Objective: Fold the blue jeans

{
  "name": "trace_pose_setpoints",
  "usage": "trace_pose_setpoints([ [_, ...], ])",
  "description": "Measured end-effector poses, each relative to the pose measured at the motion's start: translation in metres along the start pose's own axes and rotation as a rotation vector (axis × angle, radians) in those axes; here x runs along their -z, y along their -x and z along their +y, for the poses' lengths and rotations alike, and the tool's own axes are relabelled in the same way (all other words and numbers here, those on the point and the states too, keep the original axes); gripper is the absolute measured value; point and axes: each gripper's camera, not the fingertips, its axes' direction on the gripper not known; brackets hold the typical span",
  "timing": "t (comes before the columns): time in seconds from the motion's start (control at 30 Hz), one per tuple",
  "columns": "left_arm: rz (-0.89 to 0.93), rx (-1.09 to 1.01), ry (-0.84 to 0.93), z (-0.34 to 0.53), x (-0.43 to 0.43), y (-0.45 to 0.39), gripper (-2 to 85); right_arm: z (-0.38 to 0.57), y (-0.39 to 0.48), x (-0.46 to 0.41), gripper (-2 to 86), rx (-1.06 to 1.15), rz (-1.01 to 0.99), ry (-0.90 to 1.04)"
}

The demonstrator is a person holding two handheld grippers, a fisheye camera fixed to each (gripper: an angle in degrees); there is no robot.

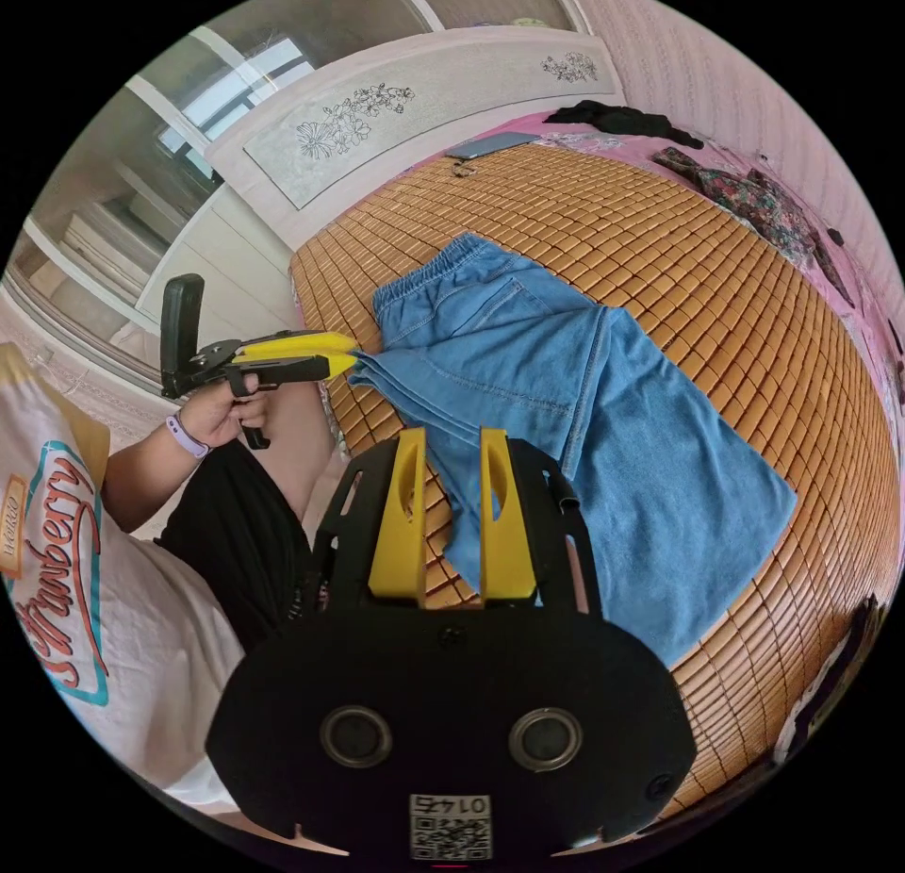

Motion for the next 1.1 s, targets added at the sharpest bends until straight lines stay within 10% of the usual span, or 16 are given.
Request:
trace_pose_setpoints([
  [0.43, -0.243, -0.315, 0.145, 0.018, -0.020, -0.048, 9.6, -0.053, -0.076, -0.058, 8.6, -0.262, -0.026, 0.046],
  [1.1, -0.056, -0.100, -0.030, -0.014, 0.058, 0.000, 1.6, -0.263, -0.103, -0.009, 3.3, 0.055, -0.258, -0.134],
])
